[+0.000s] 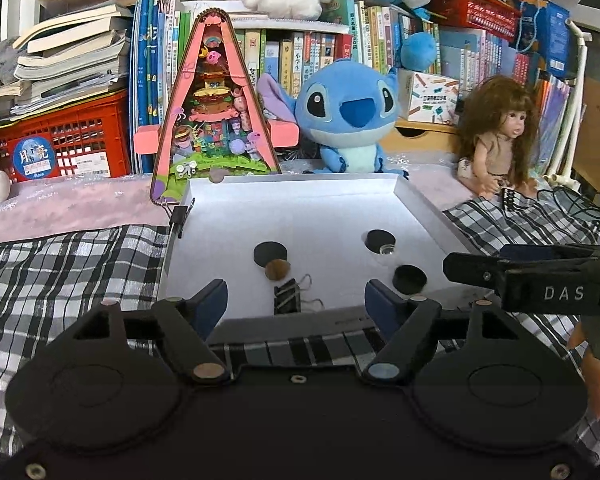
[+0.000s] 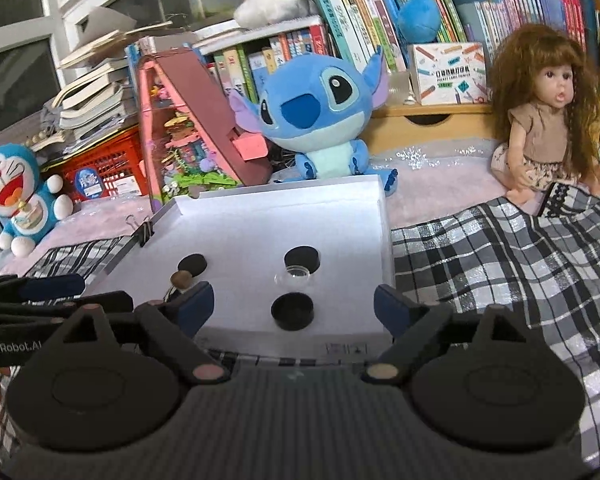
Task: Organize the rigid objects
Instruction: 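Withdraw both open tools away from the white tray, then move both open tools down toward the remaining toys on the cloth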
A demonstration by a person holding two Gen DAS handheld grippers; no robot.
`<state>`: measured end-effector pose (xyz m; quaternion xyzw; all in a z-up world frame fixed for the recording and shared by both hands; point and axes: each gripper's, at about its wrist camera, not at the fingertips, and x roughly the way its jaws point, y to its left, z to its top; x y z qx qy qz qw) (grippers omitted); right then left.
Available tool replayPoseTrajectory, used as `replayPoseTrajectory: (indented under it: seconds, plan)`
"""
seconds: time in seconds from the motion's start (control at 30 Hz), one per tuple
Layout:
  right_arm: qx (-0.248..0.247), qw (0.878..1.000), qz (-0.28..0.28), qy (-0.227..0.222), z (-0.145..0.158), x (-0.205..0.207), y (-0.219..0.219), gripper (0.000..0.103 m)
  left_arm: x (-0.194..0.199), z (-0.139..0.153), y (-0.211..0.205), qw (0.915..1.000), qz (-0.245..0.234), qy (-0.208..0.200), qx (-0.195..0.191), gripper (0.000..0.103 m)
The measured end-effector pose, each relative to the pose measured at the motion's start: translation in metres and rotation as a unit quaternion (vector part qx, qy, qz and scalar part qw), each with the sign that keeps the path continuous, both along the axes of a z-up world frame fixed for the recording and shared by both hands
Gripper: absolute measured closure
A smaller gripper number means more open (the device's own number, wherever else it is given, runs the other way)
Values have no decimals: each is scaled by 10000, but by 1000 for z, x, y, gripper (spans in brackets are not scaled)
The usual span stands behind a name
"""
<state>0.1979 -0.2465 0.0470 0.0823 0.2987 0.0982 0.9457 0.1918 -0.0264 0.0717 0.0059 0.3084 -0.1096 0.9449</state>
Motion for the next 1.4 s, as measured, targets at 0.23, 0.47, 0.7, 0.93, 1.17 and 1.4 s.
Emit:
replayPoseTrajectory:
  seconds: [0.23,0.47,0.7,0.93,1.17,1.4]
  plan:
    - [-106,9997,143,-141,-3,-26,5,8,-28,-5,4,10000,-19,-79,-35,28]
    - [-216,9992,213,-266,-7,-50,10,7,-53,-16,9,10000,-18,-89,-27,28]
    - [-408,9978,147,-508,-15,-74,17,7,-76,-24,13,9996,148,-234,-29,28]
    - [-481,9970,180,-576,-25,-90,26,6,-95,-35,10,9992,153,-343,122,28]
    - [-493,9968,152,-614,-31,-103,29,5,-98,-46,21,9995,265,-99,-112,28]
    - [-650,9951,211,-710,-36,-116,33,2,-105,-55,27,9994,316,39,-164,28]
